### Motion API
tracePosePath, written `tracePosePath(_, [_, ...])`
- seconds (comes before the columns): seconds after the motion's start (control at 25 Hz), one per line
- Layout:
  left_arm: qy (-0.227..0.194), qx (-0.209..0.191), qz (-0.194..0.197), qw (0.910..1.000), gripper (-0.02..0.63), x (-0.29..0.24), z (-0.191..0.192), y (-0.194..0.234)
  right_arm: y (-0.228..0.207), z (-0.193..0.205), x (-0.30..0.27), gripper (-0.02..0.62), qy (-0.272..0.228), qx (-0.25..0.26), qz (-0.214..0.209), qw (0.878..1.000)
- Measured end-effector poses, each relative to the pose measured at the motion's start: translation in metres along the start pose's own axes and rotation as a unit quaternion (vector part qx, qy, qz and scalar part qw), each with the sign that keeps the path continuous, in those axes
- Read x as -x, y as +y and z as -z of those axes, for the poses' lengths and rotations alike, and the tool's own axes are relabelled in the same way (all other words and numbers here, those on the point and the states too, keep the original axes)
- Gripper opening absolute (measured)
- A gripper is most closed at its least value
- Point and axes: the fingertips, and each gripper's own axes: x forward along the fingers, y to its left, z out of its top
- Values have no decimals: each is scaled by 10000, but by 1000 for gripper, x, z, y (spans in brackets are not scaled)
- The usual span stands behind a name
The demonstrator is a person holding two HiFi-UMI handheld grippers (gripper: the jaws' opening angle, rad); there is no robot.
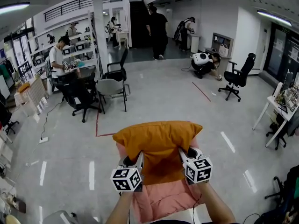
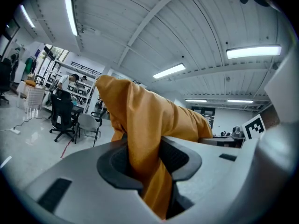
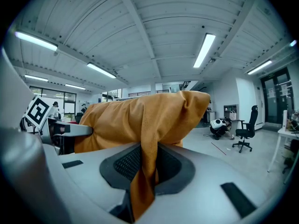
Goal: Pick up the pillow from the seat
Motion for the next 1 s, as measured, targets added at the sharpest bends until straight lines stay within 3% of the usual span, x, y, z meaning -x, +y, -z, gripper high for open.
tracePosePath(1.0, [-122,5,-231,9997,141,54,10,-101,-26,-6,105,78,-207,-41,-204,9996])
